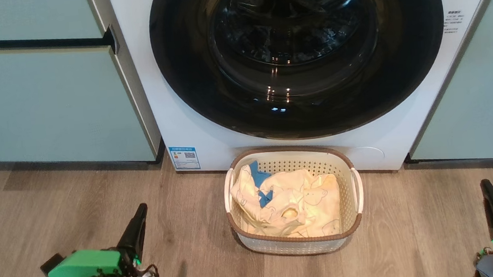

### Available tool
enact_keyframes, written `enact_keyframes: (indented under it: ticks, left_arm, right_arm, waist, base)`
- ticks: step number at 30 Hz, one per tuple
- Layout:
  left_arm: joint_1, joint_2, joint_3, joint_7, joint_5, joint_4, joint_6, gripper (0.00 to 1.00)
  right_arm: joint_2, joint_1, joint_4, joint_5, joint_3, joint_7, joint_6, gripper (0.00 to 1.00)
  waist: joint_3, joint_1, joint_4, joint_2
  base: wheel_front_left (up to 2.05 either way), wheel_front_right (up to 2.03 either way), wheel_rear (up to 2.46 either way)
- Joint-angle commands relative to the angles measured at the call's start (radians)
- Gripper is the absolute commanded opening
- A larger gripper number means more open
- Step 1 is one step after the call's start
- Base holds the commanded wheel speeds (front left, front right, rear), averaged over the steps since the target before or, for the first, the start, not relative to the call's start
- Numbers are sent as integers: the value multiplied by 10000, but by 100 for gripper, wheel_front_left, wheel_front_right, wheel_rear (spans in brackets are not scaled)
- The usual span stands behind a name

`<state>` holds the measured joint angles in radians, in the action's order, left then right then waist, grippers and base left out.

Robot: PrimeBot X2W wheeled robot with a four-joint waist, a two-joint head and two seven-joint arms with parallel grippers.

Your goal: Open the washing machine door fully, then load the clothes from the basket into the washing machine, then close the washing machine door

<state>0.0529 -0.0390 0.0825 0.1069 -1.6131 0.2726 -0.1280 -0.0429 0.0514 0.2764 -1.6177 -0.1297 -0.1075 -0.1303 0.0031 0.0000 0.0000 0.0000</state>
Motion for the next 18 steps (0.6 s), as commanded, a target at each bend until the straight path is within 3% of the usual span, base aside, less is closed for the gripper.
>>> enact_keyframes:
  ticks: [1,18]
  left_arm:
    - [550,-112,309,61,42,-278,-27,0]
    - [550,-112,309,60,42,-278,-27,0]
  right_arm:
    - [-74,565,-317,88,162,-55,-4,0]
    - [-74,565,-317,88,162,-55,-4,0]
  waist:
    - [0,0,0,0]
    - [0,0,0,0]
  base:
    - [0,0,0]
    - [0,0,0]
